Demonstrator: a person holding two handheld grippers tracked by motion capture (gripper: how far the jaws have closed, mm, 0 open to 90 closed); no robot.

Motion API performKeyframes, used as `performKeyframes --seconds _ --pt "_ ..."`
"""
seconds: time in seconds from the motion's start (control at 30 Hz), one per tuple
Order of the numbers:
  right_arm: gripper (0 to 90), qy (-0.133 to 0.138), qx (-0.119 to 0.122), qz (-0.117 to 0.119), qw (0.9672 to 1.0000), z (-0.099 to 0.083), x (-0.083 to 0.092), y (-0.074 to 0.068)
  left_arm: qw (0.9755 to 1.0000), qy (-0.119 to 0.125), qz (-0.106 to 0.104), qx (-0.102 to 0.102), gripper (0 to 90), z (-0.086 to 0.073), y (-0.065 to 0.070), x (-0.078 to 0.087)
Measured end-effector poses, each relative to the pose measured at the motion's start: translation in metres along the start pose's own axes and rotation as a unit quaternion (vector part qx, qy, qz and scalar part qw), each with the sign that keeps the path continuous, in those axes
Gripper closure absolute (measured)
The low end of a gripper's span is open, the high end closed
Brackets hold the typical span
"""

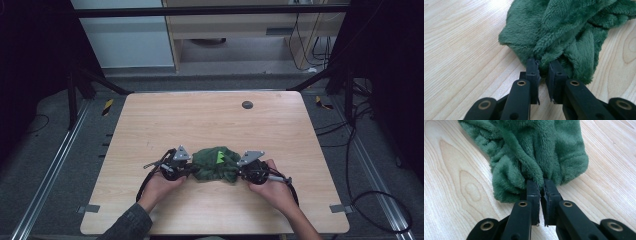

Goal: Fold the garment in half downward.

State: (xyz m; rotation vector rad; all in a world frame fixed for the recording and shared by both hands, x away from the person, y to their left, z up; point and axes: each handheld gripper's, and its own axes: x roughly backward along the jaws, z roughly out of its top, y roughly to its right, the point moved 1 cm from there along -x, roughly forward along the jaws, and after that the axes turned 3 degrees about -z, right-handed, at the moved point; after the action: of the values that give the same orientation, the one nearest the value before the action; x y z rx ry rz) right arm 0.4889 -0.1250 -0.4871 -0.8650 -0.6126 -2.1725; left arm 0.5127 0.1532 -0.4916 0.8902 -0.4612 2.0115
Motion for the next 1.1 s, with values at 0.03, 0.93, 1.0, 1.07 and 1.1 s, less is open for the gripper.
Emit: performKeyframes --seconds 0.03,0.93,1.0,1.07,1.1 --pt "85.2 0.000 -0.003 0.002 1.0000 0.000 0.000 0.000 1.0000 0.001 -0.001 0.002 80.0 0.000 0.000 0.000" --pt "83.3 -0.006 -0.012 -0.005 0.9999 -0.004 -0.003 0.004 0.9998 0.019 0.007 -0.005 70.1 0.004 0.000 0.022" --pt "83.3 -0.004 -0.013 -0.004 0.9999 -0.005 -0.002 0.004 0.9997 0.023 0.009 -0.007 69.1 0.005 0.000 0.024" --pt "83.1 -0.003 -0.014 -0.004 0.9999 -0.005 -0.002 0.004 0.9995 0.027 0.011 -0.009 69.0 0.007 0.000 0.028" --pt "83.0 -0.004 -0.015 -0.006 0.9999 -0.005 -0.001 0.004 0.9995 0.026 0.012 -0.009 69.0 0.006 0.000 0.029"
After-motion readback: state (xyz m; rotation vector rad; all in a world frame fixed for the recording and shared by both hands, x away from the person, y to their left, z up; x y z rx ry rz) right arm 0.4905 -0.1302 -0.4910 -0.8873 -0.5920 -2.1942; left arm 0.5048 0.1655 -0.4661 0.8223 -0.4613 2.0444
